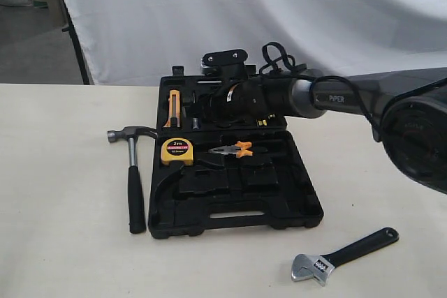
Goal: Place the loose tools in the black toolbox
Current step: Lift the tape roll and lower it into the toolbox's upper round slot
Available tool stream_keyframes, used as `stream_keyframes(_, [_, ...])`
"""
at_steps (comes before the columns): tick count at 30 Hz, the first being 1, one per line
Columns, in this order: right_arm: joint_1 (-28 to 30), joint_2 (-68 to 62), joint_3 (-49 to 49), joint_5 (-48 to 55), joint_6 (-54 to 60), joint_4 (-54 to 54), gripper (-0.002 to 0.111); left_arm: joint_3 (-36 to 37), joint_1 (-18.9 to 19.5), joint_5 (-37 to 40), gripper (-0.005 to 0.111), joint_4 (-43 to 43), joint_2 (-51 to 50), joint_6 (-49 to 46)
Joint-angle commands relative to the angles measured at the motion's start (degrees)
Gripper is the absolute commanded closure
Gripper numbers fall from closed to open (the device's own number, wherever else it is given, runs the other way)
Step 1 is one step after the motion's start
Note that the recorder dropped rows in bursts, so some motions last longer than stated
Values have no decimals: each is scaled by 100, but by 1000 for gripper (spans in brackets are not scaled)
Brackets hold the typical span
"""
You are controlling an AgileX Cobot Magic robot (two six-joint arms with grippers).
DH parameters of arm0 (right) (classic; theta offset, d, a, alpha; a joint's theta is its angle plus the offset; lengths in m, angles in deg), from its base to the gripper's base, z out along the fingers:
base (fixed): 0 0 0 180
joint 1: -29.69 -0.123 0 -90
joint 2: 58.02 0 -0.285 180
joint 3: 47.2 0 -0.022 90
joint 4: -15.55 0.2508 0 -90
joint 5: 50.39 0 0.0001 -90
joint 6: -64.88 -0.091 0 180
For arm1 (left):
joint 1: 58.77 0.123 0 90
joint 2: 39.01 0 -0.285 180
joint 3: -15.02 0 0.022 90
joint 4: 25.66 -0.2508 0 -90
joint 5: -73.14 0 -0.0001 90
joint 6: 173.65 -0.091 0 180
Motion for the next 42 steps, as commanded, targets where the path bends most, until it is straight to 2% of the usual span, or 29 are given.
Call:
stream_keyframes(1, [59, -67, -108, -97, 28, -458, 109, -15, 145, -41, 106, -25, 18, 27])
stream_keyframes(10, [282, -331, -171, -222, 4, -431, 108, -15, 145, -41, 106, -25, 18, 27])
stream_keyframes(12, [282, -334, -170, -379, 4, -431, 94, -15, 145, -41, 106, -25, 18, 27])
stream_keyframes(14, [282, -334, -170, -345, -113, -423, 64, -15, 145, -41, 106, -25, 18, 27])
stream_keyframes(15, [282, -334, -170, -334, -168, -400, 59, -15, 145, -41, 106, -25, 18, 27])
stream_keyframes(16, [282, -334, -170, -379, -167, -313, 49, -15, 145, -41, 106, -25, 18, 27])
stream_keyframes(20, [234, -334, -170, -544, -201, -243, 30, -15, 145, -41, 106, -25, 18, 27])
stream_keyframes(22, [255, -323, -170, -520, -282, -177, 26, -15, 145, -41, 106, -25, 18, 27])
stream_keyframes(28, [291, -104, -170, -394, -593, -11, 26, -15, 145, -41, 106, -25, 18, 27])
stream_keyframes(30, [319, 30, -170, -345, -593, -11, 31, -15, 145, -41, 106, -25, 18, 27])
stream_keyframes(32, [319, 131, -170, -329, -593, -11, 44, -15, 145, -41, 106, -25, 18, 27])
stream_keyframes(37, [319, 41, -170, -370, -593, -39, 94, -15, 145, -41, 106, -25, 18, 27])
stream_keyframes(39, [319, -96, -170, -380, -581, -39, 109, -15, 145, -41, 106, -25, 18, 27])
stream_keyframes(42, [319, -356, -170, -545, -581, -64, 108, -15, 145, -41, 106, -25, 18, 27])
